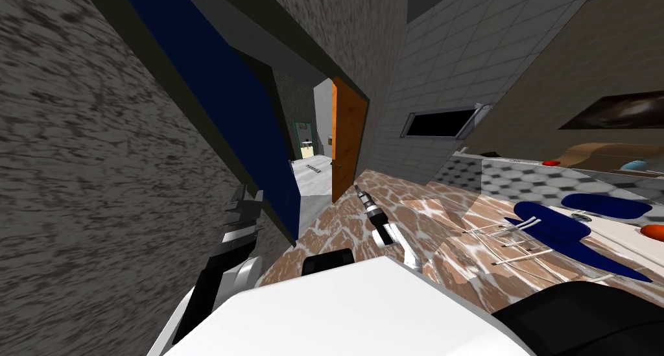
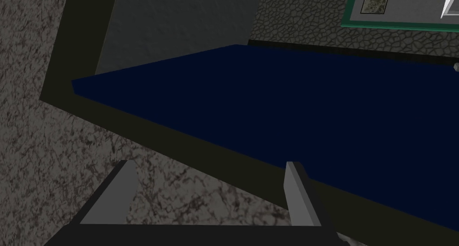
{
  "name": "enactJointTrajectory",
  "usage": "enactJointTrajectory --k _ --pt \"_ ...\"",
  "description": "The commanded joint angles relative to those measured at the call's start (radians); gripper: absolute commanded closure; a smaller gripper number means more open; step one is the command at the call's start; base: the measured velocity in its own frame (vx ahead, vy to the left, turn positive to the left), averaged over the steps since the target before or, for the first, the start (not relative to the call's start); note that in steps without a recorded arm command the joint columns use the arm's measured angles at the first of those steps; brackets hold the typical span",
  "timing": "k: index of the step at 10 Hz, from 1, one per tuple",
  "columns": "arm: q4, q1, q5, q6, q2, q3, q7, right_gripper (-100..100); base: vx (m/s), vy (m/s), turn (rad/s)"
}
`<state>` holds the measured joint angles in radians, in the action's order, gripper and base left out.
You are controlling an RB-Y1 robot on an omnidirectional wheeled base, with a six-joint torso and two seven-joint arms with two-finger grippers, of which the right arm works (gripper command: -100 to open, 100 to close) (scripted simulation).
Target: Push the door open
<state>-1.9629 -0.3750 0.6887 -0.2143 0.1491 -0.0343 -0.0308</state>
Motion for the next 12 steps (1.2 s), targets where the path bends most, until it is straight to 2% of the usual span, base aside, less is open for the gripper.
enactJointTrajectory --k 1,4,5,7,8,10,11,12 --pt "0.010 0.002 0.030 0.008 0.002 0.002 0.005 -100 0.048 -0.072 0.071" --pt "0.060 0.025 0.126 0.047 0.022 0.009 0.017 -100 0.041 -0.078 0.165" --pt "0.060 0.025 0.138 0.047 0.022 0.009 0.017 -100 0.039 -0.073 0.067" --pt "0.095 0.041 0.204 0.075 0.036 0.014 0.026 -100 0.049 -0.082 0.144" --pt "0.095 0.041 0.213 0.075 0.036 0.014 0.026 -100 0.043 -0.081 0.085" --pt "0.131 0.058 0.281 0.103 0.051 0.019 0.035 -100 0.038 -0.076 0.159" --pt "0.131 0.058 0.290 0.103 0.051 0.019 0.035 -100 0.027 -0.068 0.079" --pt "0.149 0.066 0.328 0.117 0.058 0.022 0.039 -100 0.027 -0.062 0.141"
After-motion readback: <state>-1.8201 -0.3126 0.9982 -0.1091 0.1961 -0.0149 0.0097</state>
